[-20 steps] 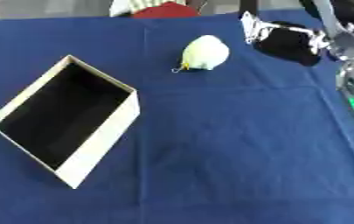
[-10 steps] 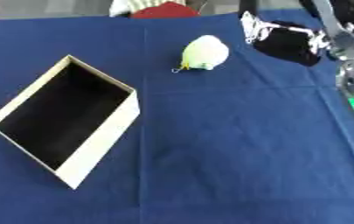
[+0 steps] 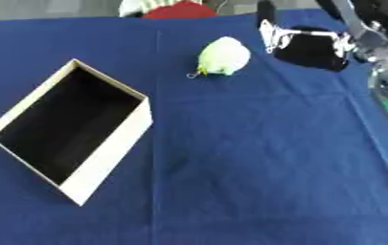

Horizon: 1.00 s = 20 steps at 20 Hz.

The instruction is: Pick up objects on the table and place them in the box.

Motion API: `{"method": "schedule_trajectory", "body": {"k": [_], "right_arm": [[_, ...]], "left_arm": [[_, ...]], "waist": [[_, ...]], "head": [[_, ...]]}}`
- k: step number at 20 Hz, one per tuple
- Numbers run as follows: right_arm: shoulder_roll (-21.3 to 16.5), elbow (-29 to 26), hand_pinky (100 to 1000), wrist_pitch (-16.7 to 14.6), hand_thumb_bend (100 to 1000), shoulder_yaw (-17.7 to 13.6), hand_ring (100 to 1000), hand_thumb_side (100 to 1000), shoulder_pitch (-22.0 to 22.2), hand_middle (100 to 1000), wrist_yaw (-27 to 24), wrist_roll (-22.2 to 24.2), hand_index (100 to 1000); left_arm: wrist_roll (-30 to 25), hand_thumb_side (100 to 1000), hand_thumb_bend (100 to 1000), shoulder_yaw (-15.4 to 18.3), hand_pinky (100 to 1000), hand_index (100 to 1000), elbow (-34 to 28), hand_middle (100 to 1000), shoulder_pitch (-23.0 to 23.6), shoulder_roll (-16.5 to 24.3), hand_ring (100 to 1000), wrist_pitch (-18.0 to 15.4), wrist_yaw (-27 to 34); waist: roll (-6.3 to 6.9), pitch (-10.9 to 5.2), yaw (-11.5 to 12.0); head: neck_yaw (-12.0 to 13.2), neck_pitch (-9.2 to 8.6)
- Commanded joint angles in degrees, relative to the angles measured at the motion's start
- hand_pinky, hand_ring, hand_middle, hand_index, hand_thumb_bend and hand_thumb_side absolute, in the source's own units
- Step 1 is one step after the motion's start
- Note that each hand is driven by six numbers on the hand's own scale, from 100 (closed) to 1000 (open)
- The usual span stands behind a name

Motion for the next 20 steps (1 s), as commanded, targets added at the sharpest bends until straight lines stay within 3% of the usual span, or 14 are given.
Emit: {"method": "schedule_trajectory", "body": {"k": [1, 11, 16, 20], "right_arm": [[-5.4, -0.8, 967, 1.2, 100, 1.5, 938, 444, -2.2, 839, 0.0, 4.4, 830], [-14.9, -0.8, 963, 7.0, 100, 8.1, 974, 603, -7.7, 872, -9.0, 13.3, 868], [-16.2, -0.8, 967, 8.4, 100, 10.5, 992, 677, -9.9, 893, -11.1, 15.7, 888], [-15.6, -0.8, 967, 9.1, 100, 12.1, 992, 656, -12.3, 902, -11.3, 18.0, 899]], "left_arm": [[-0.3, 542, 368, 0.3, 511, 781, -1.1, 623, -0.3, 1.5, 652, -0.1, 0.2], [-0.6, 544, 364, 0.1, 512, 781, -1.1, 624, 0.0, 2.0, 652, 0.0, -0.3], [-0.8, 544, 362, -0.1, 512, 781, -1.1, 624, 0.0, 2.0, 652, 0.0, -0.2], [-0.8, 545, 361, -0.1, 512, 781, -1.1, 624, 0.1, 1.9, 652, 0.0, -0.2]], "waist": [[-0.31, -1.41, 0.1], [-0.98, -1.65, 0.2], [-1.09, -1.68, 0.2], [-1.03, -1.75, 0.2]], "head": [[0.0, 0.22], [0.1, 0.06], [0.1, -0.12], [0.0, -0.28]]}}
